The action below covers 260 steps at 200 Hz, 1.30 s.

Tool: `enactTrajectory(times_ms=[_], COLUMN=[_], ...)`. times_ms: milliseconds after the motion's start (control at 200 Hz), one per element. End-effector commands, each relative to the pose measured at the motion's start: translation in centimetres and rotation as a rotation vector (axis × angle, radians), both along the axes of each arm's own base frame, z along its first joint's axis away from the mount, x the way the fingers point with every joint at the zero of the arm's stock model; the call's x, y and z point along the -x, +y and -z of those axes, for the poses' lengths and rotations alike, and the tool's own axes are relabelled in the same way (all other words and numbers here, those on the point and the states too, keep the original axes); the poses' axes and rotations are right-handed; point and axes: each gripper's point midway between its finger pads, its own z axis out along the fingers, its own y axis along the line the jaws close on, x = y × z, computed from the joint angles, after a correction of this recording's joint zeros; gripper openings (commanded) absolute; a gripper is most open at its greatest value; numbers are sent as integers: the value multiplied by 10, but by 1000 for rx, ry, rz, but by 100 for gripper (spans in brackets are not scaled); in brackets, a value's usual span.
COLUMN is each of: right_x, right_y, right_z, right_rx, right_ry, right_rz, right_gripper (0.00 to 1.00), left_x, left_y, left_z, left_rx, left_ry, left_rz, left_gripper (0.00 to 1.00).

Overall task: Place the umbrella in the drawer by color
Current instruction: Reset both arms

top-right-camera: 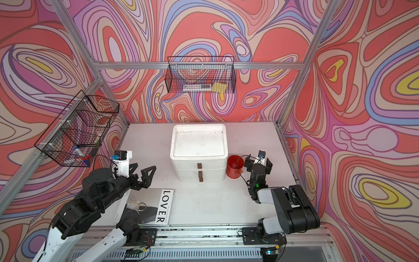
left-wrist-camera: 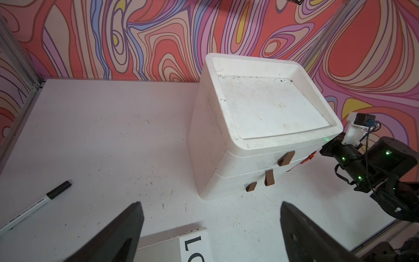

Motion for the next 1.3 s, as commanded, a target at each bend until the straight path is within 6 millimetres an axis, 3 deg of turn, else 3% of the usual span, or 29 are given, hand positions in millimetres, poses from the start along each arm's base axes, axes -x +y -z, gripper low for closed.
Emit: enactTrajectory(times_ms=[0,250,431,516,806,1031,1297], right_x=[-12,-17,-53,-54,-53,-53,-53], right_y=[4,14,7,-1,0,0,-1], right_z=[-17,5,22,22,21,21,21], right_rx=[3,12,-8,-37,-33,-34,-33], right_ry=[-109,-113,57,57,52,50,51], right_rz=[-47,-136,-90,-82,-86,-86,-86], right_gripper=[98,98,98,98,98,98,98], left_x=[-1,-4,-8,-11,-21,-35,-47], left_y=[-3,-1,3,8,33,36,57], left_z=[4,6,8,11,20,34,51], left_rx=[-4,0,12,15,36,103,28], left_ry=[9,8,3,-2,-51,-122,-82], left_rz=[12,-4,-32,-61,-208,-250,-374], left_gripper=[99,99,99,99,99,99,99])
